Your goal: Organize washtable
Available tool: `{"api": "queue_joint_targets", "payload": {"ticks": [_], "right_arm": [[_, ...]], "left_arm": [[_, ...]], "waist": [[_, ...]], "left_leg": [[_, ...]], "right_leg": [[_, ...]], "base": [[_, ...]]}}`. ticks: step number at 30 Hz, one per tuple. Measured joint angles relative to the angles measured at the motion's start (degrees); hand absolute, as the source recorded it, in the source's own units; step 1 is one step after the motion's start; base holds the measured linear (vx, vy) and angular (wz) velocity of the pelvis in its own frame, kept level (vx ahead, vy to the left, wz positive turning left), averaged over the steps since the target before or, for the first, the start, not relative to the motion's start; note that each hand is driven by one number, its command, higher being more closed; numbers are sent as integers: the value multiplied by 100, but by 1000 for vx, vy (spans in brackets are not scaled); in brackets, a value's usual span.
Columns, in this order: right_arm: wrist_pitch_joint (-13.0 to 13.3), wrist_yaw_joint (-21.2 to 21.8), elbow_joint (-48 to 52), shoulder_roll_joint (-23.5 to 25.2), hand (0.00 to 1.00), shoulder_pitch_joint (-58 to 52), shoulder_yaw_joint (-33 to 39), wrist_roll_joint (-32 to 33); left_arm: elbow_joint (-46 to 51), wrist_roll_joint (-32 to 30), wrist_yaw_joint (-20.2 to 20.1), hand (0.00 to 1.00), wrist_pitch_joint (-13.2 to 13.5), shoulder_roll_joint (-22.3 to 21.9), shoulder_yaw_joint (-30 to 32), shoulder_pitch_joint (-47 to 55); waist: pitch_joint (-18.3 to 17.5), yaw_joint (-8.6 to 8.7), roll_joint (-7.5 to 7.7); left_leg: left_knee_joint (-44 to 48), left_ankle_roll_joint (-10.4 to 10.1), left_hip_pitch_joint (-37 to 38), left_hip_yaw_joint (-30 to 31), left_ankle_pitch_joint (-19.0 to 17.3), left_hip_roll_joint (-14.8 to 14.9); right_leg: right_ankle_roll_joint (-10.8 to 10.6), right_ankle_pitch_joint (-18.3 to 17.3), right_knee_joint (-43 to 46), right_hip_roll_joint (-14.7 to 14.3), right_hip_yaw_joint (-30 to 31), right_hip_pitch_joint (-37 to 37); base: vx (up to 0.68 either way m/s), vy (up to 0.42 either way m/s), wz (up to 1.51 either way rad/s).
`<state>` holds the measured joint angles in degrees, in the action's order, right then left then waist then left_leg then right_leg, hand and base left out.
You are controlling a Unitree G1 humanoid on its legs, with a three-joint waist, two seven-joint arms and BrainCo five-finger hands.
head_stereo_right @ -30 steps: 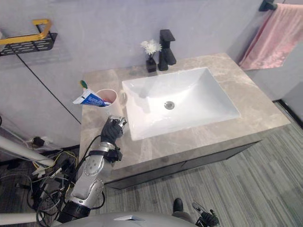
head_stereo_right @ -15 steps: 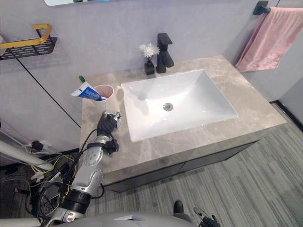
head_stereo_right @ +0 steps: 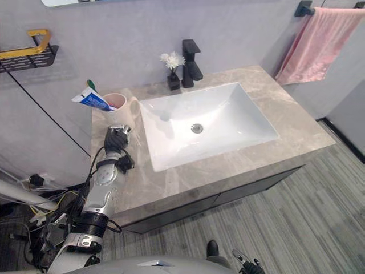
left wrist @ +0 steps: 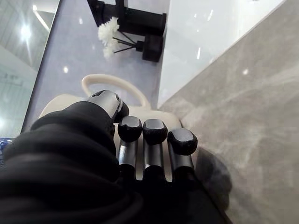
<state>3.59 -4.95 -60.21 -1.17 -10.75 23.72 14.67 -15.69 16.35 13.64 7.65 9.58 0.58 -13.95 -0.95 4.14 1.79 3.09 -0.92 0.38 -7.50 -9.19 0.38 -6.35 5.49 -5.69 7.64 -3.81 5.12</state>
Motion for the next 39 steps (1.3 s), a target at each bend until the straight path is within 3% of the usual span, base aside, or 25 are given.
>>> {"api": "queue_joint_targets", "payload": {"ticks": [13,20,23,28,31,36,39], "right_arm": [[-8,57,168,7,0,-47,-104,0],[-8,59,165,11,0,-55,-103,0],[-7,62,165,12,0,-67,-101,0],[2,100,156,25,0,-138,-99,2],[8,116,89,71,0,-242,-91,4],[20,118,-145,34,0,-277,-27,222],[31,122,-295,15,0,-325,2,252]], "left_arm": [[-392,2,278,100,-11,172,419,-479],[-90,-167,277,100,-41,154,384,-298],[541,-210,203,100,-55,130,248,198],[2037,-215,-249,100,-46,-15,-166,1663],[2913,-193,-468,100,53,-108,-160,2295],[3635,-113,-553,100,288,-432,377,2989],[3585,-171,-422,100,380,-795,1131,3447]], "waist": [[62,20,85],[89,14,94],[93,13,92],[95,-32,87],[90,-187,95],[94,-433,78],[34,-508,72]], "left_leg": [[-20,-36,12,-188,-22,61],[-25,-36,15,-155,-24,66],[-28,-36,13,-131,-23,67],[-15,-30,-1,75,-19,63],[129,-27,-164,308,-17,31],[322,-12,-257,734,-6,-50],[386,-5,-381,1039,-4,-122]], "right_leg": [[23,39,0,-85,188,101],[23,39,-1,-90,155,84],[23,39,-1,-88,123,75],[23,38,19,-63,-100,-17],[23,38,43,-9,-264,-42],[16,2,45,89,-628,-312],[-4,-151,46,152,-854,-422]], "base": [[-2,-6,-8],[1,0,1],[12,0,5],[19,4,21],[-1,11,39],[-45,18,46],[-63,-13,53]]}}
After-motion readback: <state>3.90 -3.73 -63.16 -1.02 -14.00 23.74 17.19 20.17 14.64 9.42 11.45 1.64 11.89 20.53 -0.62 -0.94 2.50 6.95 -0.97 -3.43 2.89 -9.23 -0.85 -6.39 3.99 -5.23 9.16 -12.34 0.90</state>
